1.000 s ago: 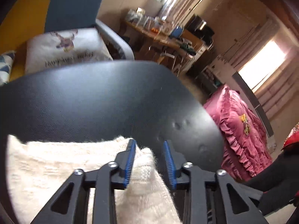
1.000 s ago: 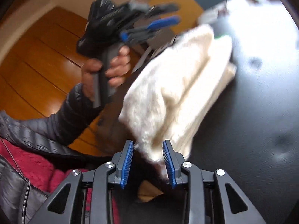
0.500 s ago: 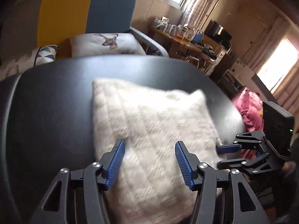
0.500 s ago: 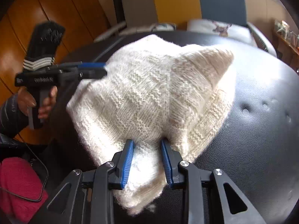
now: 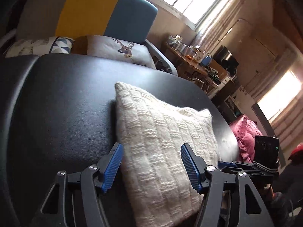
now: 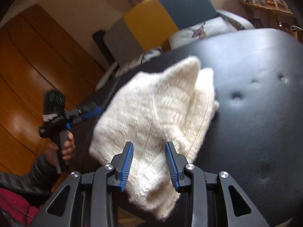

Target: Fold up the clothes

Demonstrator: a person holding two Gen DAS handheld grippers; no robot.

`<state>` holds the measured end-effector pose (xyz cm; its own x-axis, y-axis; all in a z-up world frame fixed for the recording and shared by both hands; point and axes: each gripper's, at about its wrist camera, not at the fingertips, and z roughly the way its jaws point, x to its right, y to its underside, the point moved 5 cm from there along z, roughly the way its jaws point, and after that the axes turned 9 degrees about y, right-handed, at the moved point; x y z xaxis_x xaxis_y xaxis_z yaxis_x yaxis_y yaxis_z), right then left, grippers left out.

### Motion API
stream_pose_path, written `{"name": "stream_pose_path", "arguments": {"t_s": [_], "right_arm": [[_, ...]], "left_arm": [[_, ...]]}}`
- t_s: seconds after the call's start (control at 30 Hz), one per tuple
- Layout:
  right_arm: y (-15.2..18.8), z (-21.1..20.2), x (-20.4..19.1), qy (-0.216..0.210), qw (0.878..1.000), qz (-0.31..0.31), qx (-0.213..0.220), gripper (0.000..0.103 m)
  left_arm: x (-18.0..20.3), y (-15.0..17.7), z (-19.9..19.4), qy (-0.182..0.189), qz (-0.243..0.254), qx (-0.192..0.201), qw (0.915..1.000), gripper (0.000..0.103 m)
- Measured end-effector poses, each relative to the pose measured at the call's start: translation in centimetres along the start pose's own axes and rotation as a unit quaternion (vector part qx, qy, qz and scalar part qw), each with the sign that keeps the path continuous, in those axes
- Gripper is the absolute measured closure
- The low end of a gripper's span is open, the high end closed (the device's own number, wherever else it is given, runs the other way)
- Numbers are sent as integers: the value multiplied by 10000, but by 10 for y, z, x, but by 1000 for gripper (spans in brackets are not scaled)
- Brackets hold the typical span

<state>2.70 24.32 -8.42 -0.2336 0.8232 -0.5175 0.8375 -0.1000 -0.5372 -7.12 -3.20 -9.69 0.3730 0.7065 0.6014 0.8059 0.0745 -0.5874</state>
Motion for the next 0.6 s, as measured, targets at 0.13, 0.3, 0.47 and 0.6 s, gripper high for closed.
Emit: {"name": "stream_pose_path", "arguments": {"t_s": [0.13,0.3,0.47,0.6], "right_arm": [[-6,-10,38,-191,9944,1037,4,38],[-8,1,73,-533,9786,1910,-555,2],[-9,29,69,-929,9698,2032,-982,1],[-19,53,61,-901,9703,1931,-1142,1]], "left_arm": [[-20,-3,5,230,-408,-204,9987,33],[-23,-6,34,602,-710,-513,9943,27],[-17,-9,65,700,-698,-868,9913,18],[-11,-10,80,701,-692,-1062,9895,15]]}}
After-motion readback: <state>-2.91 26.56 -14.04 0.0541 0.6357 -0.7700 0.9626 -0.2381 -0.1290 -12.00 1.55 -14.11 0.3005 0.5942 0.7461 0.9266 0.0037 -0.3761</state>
